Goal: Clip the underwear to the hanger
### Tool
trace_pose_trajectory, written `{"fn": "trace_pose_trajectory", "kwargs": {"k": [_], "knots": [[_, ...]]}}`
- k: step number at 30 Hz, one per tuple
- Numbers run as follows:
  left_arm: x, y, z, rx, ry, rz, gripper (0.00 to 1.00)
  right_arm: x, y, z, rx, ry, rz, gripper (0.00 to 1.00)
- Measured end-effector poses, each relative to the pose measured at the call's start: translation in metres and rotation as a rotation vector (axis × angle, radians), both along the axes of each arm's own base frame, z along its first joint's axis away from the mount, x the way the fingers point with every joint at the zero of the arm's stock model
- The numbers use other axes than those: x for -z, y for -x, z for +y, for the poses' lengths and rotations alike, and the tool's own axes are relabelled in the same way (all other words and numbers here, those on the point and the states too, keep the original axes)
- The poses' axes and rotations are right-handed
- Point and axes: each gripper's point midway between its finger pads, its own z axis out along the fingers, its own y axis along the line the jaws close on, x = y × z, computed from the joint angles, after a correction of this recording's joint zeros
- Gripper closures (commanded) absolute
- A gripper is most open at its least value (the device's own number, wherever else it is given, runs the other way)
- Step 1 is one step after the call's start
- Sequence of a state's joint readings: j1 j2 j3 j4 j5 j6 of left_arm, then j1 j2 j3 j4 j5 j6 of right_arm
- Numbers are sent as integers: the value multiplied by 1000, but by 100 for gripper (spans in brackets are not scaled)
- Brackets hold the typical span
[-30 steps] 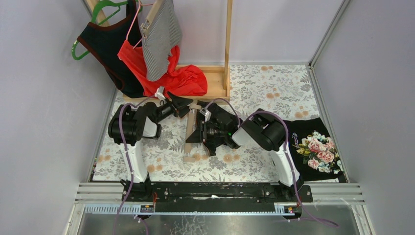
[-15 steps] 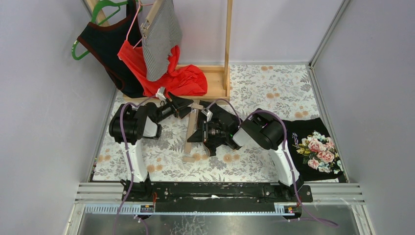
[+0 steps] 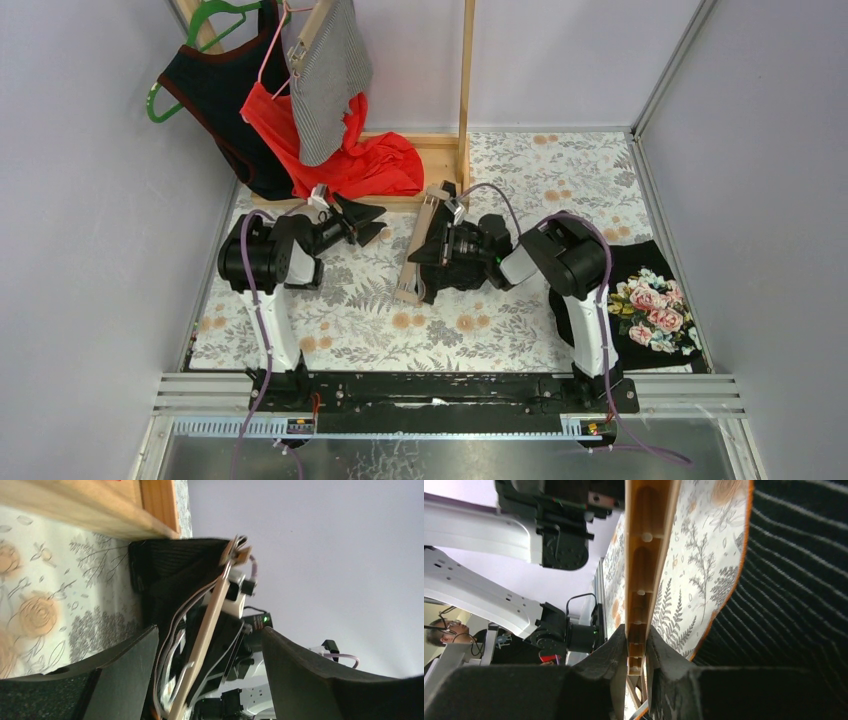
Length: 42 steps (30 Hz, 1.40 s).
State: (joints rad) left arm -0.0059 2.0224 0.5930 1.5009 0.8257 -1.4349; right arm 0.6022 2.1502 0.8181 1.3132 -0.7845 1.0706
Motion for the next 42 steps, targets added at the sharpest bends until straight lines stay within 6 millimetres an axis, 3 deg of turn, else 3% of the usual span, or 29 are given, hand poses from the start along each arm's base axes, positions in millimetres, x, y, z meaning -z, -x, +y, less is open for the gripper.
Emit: {"fn": "trace_pose_trajectory", "kwargs": {"k": [7,17,27,42], "knots": [[14,12,12,-30,-5,54,30,-19,-30,-13,24,-35,-26,89],[14,26,11,-20,-76,56,32,-56,-60,-2,-6,-87,-87,89],[26,47,0,43,-159,78,37,-47,-79,0,-4,-51,-44,89],[23,83,-49,221,-115,23,38,-47,-95,1,-21,-35,-14,89]]}}
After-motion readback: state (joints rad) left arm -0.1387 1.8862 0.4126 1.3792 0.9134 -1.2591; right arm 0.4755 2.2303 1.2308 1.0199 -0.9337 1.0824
